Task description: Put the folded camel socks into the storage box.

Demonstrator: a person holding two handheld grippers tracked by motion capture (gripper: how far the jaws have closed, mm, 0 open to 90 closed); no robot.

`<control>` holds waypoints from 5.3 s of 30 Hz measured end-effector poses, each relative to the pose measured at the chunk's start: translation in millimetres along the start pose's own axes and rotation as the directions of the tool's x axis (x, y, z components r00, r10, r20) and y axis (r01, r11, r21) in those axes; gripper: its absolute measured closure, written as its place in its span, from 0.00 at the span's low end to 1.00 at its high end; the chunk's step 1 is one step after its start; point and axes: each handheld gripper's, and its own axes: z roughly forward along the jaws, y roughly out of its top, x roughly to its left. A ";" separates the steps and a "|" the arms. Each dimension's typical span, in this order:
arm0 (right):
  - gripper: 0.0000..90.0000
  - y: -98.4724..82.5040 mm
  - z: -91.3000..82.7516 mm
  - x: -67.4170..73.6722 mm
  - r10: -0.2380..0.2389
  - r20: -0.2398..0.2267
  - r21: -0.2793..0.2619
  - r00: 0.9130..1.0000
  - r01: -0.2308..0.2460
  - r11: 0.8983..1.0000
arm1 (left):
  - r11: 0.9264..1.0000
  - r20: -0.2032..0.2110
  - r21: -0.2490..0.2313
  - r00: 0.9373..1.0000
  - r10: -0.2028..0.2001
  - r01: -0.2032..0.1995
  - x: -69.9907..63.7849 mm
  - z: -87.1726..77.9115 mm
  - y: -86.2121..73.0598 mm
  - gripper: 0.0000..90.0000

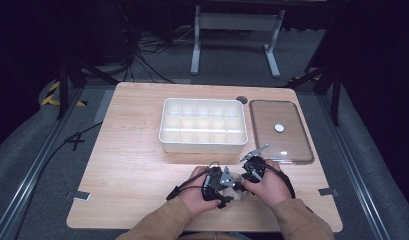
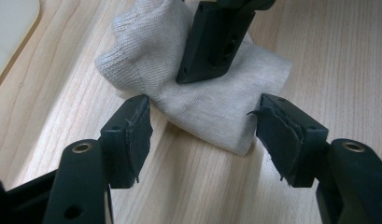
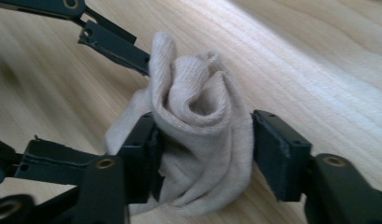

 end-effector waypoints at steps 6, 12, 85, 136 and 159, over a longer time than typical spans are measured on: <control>0.57 5.0 3.6 -6.6 0.039 -0.067 0.037 0.997 -0.037 0.999 | 1.000 -0.002 0.001 1.000 -0.007 0.007 0.2 -5.7 -3.8 0.40; 0.65 6.6 5.6 -5.1 0.050 -0.107 0.057 0.993 -0.044 0.997 | 0.999 -0.032 -0.016 0.999 -0.039 0.039 3.6 -14.2 -11.0 0.40; 0.80 78.9 -113.1 -53.5 -0.190 0.060 -0.090 0.980 0.195 0.977 | 0.831 -0.242 -0.318 0.809 -0.536 0.456 58.3 -163.4 -166.8 0.37; 0.79 148.5 -37.2 -57.1 -0.522 0.206 0.156 0.828 0.498 0.853 | 0.786 -0.352 -0.346 0.706 -0.615 0.513 16.7 -195.0 -213.0 0.36; 0.78 140.9 -12.7 -58.0 -0.445 0.156 0.240 0.882 0.403 0.883 | 0.790 -0.341 -0.336 0.716 -0.609 0.512 19.7 -191.5 -211.9 0.36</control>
